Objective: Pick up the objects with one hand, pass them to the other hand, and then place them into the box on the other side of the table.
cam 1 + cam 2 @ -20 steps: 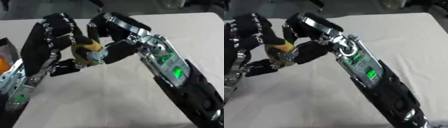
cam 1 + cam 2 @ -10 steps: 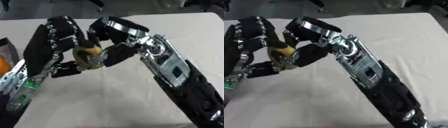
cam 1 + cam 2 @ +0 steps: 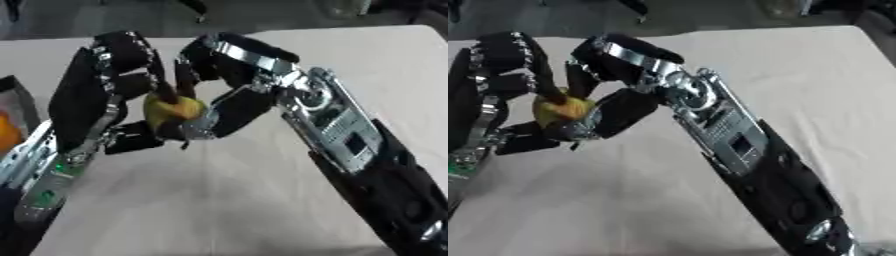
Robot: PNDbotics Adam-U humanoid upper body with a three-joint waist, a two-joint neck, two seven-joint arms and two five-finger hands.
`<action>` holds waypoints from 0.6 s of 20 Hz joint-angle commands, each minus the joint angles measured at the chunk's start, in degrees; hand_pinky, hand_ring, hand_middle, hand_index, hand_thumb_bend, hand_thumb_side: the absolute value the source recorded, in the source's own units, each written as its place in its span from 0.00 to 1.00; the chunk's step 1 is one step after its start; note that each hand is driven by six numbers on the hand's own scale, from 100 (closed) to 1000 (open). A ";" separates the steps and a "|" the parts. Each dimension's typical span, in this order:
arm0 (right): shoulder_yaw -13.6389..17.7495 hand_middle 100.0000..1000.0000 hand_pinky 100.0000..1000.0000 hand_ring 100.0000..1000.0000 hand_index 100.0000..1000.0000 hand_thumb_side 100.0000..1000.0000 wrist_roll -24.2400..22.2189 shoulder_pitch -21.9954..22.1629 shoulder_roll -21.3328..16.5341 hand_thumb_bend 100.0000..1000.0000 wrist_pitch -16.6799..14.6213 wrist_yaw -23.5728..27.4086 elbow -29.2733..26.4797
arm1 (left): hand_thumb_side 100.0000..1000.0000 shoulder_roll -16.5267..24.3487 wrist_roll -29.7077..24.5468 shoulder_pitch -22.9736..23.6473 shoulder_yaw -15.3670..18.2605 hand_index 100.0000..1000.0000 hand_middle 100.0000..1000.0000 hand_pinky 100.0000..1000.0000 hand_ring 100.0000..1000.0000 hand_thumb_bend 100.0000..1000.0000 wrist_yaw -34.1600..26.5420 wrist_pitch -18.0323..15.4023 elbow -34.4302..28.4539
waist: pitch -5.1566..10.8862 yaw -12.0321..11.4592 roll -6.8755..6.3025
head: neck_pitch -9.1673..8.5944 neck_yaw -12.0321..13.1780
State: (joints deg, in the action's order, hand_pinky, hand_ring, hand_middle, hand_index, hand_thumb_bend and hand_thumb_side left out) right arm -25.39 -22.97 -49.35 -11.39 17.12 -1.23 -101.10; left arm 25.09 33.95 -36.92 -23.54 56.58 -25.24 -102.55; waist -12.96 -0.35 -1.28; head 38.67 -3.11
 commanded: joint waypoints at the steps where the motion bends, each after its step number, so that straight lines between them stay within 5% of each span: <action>1: 0.60 0.57 0.66 0.53 0.61 0.00 1.00 -0.83 -0.39 0.64 0.06 -1.05 -1.42 | 0.00 0.50 0.96 -1.01 0.42 0.40 0.27 0.37 0.29 0.61 -0.55 0.64 -0.84 | -0.06 0.13 0.01 | -0.41 0.14; 12: 0.64 0.62 0.68 0.57 0.65 0.00 2.10 -0.93 -0.26 0.67 0.08 -2.89 -1.59 | 0.00 0.38 2.49 -1.01 0.29 0.37 0.24 0.33 0.26 0.58 -1.01 0.43 -0.90 | 0.03 0.35 -0.05 | -0.75 0.10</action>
State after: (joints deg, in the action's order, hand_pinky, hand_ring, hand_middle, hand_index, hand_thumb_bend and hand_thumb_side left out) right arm -25.16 -21.12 -49.37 -11.39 17.19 -3.74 -101.58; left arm 25.09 35.97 -36.92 -23.54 56.03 -24.74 -102.54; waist -12.96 -0.03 -1.29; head 38.63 -3.11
